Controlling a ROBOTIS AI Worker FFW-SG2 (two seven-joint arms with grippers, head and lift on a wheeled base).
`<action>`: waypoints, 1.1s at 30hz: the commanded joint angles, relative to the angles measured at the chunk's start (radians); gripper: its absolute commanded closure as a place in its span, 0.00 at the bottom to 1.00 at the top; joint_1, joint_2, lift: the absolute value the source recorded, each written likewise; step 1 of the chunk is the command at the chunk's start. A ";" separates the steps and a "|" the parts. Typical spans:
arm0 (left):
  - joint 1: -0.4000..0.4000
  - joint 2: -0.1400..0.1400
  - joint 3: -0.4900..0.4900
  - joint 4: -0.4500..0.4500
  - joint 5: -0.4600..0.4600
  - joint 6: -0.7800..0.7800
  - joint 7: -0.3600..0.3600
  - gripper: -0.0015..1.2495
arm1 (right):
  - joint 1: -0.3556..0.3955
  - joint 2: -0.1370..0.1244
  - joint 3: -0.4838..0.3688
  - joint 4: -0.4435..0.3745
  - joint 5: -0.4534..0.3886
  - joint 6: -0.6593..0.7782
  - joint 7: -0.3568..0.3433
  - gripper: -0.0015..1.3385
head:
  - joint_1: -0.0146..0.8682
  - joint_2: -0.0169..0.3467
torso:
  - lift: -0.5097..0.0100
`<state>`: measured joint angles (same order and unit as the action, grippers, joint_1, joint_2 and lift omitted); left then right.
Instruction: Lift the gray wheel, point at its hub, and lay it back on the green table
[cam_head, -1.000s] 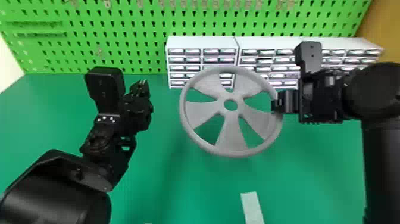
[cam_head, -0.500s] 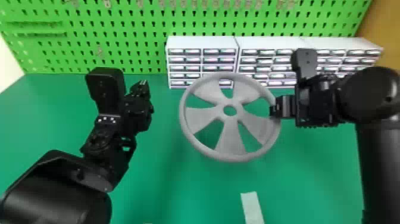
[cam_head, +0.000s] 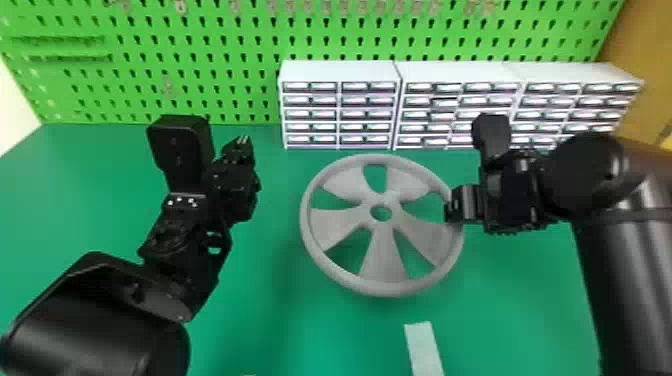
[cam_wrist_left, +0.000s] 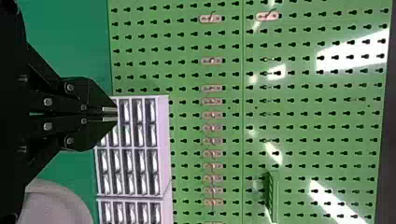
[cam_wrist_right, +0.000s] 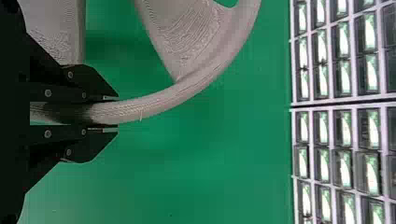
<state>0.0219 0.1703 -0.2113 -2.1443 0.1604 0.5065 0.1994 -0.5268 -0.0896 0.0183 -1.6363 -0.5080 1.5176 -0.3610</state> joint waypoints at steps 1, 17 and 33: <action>-0.002 0.000 -0.003 0.003 0.001 -0.003 0.000 0.95 | 0.001 -0.002 0.014 0.038 0.000 -0.020 0.001 0.97 | 0.80 0.18 | 0.80; -0.007 0.000 -0.005 0.006 0.004 -0.006 0.000 0.95 | 0.004 -0.005 0.071 0.142 -0.004 -0.091 -0.001 0.97 | 0.80 0.18 | 0.80; -0.007 0.000 -0.005 0.007 0.004 -0.009 0.000 0.95 | -0.004 -0.005 0.100 0.250 -0.011 -0.116 0.001 0.97 | 0.80 0.18 | 0.80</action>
<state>0.0150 0.1708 -0.2163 -2.1369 0.1641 0.4985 0.1994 -0.5281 -0.0951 0.1123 -1.4121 -0.5171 1.4094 -0.3609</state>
